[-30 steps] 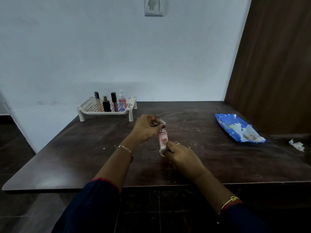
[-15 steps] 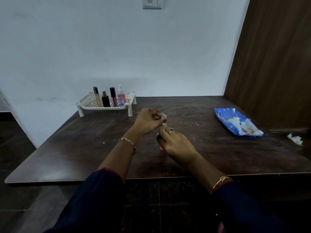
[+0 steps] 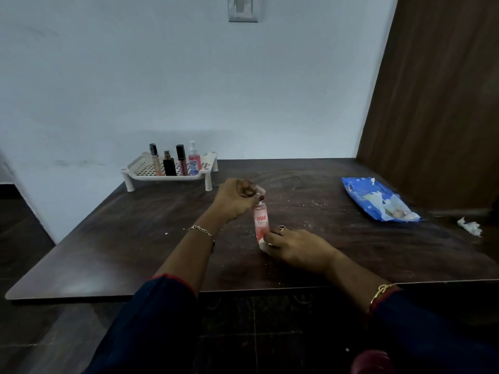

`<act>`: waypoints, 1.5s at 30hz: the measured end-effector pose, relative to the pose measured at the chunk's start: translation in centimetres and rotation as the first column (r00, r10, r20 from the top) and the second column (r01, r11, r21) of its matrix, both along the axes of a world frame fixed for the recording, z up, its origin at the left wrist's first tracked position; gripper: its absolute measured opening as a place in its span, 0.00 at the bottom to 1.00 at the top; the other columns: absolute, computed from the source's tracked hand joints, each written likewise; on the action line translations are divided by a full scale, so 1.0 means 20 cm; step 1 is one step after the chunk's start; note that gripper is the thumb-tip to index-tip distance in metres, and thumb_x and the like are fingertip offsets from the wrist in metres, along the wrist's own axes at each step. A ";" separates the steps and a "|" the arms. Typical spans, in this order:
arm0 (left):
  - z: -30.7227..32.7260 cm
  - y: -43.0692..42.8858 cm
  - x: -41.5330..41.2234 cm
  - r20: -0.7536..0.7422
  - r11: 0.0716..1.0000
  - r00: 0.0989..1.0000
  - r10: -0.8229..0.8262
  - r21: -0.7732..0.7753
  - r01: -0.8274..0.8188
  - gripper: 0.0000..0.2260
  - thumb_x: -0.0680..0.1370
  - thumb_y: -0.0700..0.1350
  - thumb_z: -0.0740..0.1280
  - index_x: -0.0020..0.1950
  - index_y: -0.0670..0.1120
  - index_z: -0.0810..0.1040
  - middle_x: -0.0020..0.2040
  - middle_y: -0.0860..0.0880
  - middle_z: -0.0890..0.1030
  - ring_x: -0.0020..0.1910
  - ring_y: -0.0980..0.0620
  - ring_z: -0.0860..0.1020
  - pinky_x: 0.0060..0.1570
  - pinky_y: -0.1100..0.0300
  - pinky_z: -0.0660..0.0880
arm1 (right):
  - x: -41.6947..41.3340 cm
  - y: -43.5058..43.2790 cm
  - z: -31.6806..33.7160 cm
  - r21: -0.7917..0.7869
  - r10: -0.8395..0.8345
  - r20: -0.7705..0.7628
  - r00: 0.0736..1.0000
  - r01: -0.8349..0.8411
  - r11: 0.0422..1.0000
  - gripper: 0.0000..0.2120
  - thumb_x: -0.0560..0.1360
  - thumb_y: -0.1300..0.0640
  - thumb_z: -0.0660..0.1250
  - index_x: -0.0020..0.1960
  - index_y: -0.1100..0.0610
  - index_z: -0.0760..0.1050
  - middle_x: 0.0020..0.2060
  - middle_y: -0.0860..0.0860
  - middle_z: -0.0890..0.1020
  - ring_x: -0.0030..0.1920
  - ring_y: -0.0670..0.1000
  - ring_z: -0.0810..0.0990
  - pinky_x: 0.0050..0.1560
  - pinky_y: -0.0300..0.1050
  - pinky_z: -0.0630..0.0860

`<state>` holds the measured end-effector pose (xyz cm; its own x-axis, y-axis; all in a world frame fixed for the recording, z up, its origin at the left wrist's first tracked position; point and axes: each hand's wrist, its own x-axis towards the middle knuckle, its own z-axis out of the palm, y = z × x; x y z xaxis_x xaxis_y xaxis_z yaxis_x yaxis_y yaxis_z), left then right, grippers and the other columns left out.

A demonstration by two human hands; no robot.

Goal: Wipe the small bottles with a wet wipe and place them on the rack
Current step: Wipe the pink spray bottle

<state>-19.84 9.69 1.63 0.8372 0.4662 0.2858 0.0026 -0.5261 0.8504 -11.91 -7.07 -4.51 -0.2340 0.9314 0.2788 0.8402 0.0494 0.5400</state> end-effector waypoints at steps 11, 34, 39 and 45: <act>-0.01 -0.02 0.01 0.005 0.999 1.000 -0.017 -0.031 0.018 0.09 0.73 0.34 0.70 0.52 0.35 0.81 0.51 0.43 0.83 0.46 0.55 0.80 0.47 0.70 0.77 | 0.15 -0.11 0.09 0.091 -0.281 -0.302 0.911 0.321 0.943 0.13 0.77 0.58 0.62 0.61 0.53 0.74 0.57 0.53 0.77 0.54 0.55 0.77 0.48 0.52 0.77; -0.03 -0.05 0.03 0.030 0.963 0.995 0.092 -0.257 -0.081 0.09 0.71 0.32 0.72 0.49 0.33 0.77 0.51 0.35 0.81 0.50 0.42 0.81 0.52 0.48 0.79 | 0.01 0.06 0.09 -0.040 -0.047 -0.068 0.997 0.044 0.998 0.10 0.74 0.60 0.67 0.54 0.58 0.79 0.53 0.54 0.80 0.44 0.56 0.80 0.31 0.46 0.76; -0.03 -0.06 0.06 0.034 0.964 0.997 0.066 -0.260 -0.054 0.05 0.71 0.31 0.71 0.41 0.38 0.76 0.51 0.32 0.81 0.46 0.44 0.80 0.52 0.53 0.78 | 0.04 0.09 0.16 0.161 -0.092 -0.233 0.968 0.132 0.978 0.14 0.72 0.64 0.64 0.58 0.58 0.77 0.54 0.55 0.79 0.48 0.58 0.80 0.35 0.49 0.79; -0.02 -0.04 0.05 0.031 0.952 0.997 0.072 -0.300 -0.060 0.11 0.71 0.30 0.70 0.51 0.29 0.76 0.53 0.32 0.80 0.50 0.43 0.79 0.53 0.48 0.77 | -0.02 0.05 0.04 -0.016 -0.075 -0.169 0.983 0.073 0.997 0.13 0.67 0.58 0.75 0.51 0.56 0.79 0.48 0.50 0.80 0.39 0.52 0.80 0.23 0.41 0.71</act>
